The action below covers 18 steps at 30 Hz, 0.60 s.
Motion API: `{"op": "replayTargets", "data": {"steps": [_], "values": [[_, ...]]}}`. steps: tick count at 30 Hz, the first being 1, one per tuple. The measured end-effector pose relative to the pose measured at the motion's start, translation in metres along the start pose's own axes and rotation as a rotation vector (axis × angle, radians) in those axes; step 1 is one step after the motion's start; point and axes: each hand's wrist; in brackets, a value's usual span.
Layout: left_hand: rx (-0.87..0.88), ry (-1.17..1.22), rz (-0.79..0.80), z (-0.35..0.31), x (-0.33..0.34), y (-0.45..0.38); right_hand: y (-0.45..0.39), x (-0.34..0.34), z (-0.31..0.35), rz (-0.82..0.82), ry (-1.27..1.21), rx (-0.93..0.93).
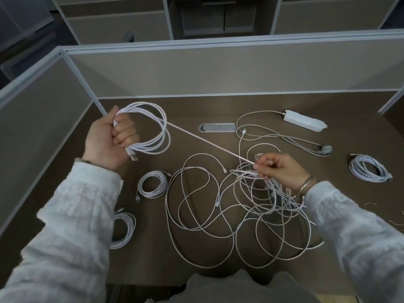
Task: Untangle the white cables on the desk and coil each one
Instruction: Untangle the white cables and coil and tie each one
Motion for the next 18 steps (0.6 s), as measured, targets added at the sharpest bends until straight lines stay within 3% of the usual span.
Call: {"op": "replayTargets", "data": {"steps": [5, 13, 16, 18], "values": [[0.134, -0.107, -0.13, 0.02, 0.009, -0.007, 0.008, 0.007, 0.027, -0.165, 0.117, -0.126], [0.024, -0.197, -0.087, 0.054, 0.025, -0.014, 0.019, 0.0, 0.125, -0.519, 0.08, -0.456], [0.017, -0.205, -0.095, 0.06, 0.03, -0.012, 0.013, 0.004, 0.116, -0.368, 0.37, -0.371], [0.02, -0.209, -0.113, 0.06, 0.029, -0.011, 0.007, 0.01, 0.097, -0.254, 0.358, -0.23]]}}
Point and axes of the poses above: each hand's wrist, its own y-axis away from the middle knuckle, its own x-axis out of the palm, z = x × y, and after that the axes turned 13 degrees about -z, right-handed
